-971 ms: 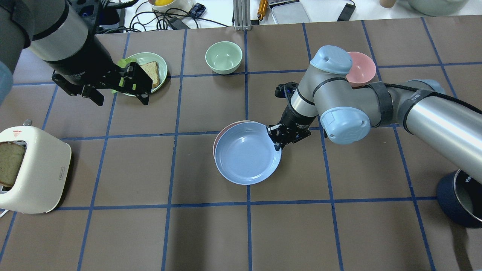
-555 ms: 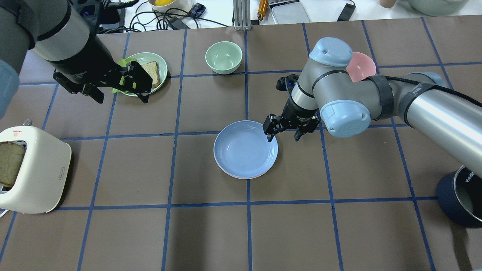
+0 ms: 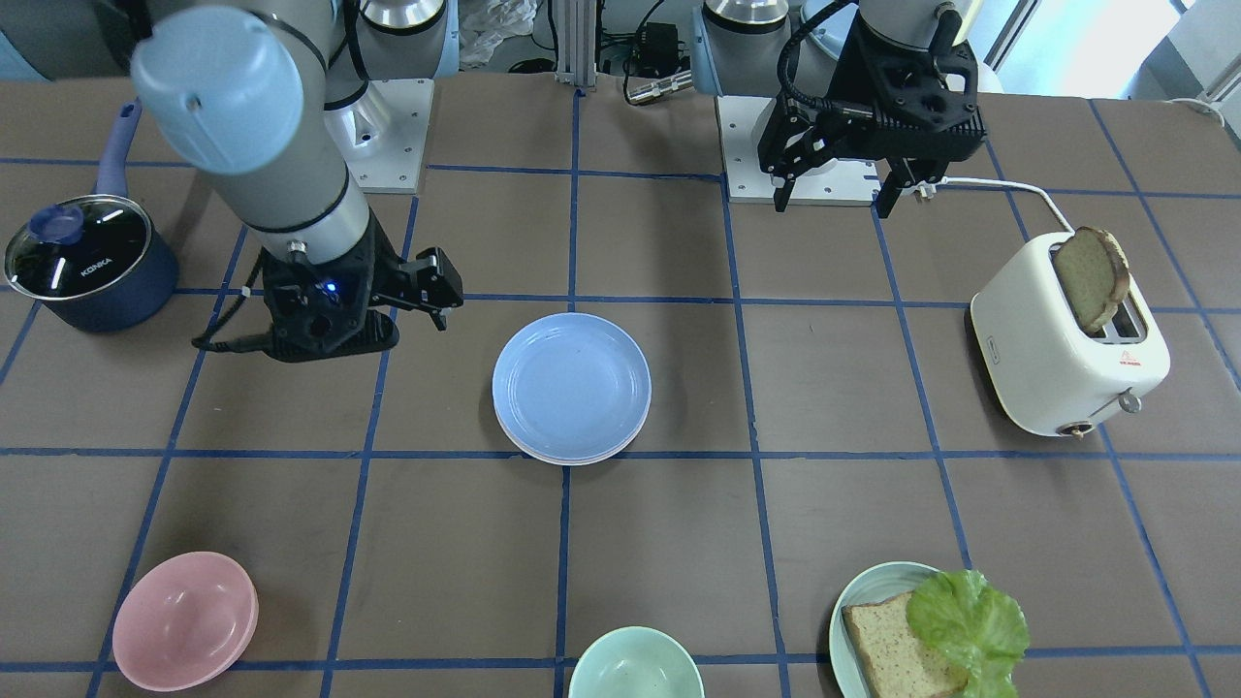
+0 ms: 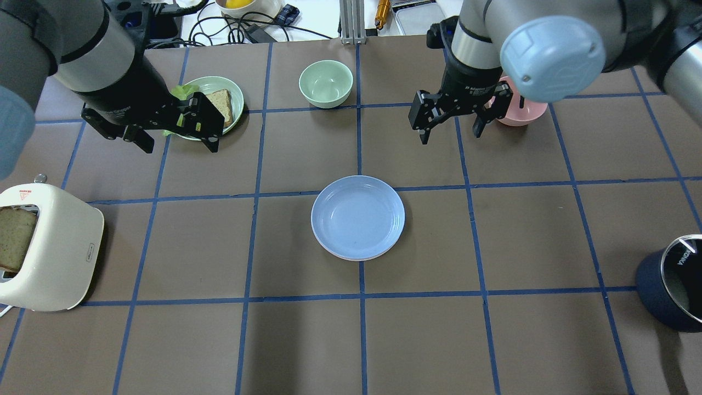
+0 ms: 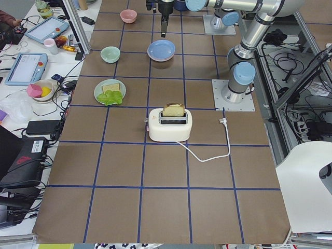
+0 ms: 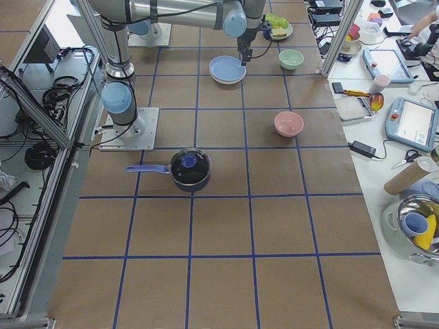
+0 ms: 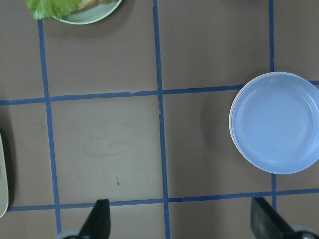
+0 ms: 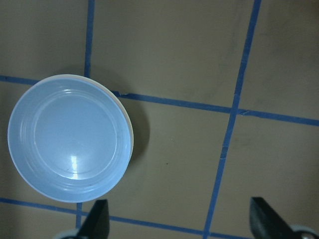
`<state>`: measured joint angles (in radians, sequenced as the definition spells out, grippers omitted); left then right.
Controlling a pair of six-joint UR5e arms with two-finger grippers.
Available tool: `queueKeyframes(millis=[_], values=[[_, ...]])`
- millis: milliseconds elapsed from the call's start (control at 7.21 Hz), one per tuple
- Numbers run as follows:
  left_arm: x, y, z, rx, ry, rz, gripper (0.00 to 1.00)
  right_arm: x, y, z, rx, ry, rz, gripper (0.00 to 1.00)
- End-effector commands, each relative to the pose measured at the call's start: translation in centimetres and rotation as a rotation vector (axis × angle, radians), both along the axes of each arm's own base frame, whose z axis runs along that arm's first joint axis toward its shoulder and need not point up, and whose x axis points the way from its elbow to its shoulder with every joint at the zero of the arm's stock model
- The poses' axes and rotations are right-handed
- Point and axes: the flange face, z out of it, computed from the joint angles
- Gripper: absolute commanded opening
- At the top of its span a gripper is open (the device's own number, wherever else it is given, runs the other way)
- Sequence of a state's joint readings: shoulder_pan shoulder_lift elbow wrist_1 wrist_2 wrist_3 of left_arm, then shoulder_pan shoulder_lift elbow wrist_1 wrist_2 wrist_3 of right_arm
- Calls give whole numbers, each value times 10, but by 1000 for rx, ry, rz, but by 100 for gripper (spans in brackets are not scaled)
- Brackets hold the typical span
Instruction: Stack three plates with pink and blue
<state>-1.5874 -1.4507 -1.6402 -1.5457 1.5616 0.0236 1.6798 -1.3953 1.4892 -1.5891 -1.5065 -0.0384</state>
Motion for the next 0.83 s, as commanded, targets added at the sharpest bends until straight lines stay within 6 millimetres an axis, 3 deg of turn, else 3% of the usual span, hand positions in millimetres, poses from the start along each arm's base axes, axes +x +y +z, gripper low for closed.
queueKeyframes(millis=[0, 277, 693], values=[[-1, 3, -6, -7, 0, 0, 100, -14, 36, 82, -87, 5, -18, 100], [-1, 2, -6, -24, 1, 0, 100, -67, 29, 99, -108, 4, -120, 100], [-1, 2, -7, -22, -1, -1, 100, -75, 33, 96, -99, 52, -130, 100]])
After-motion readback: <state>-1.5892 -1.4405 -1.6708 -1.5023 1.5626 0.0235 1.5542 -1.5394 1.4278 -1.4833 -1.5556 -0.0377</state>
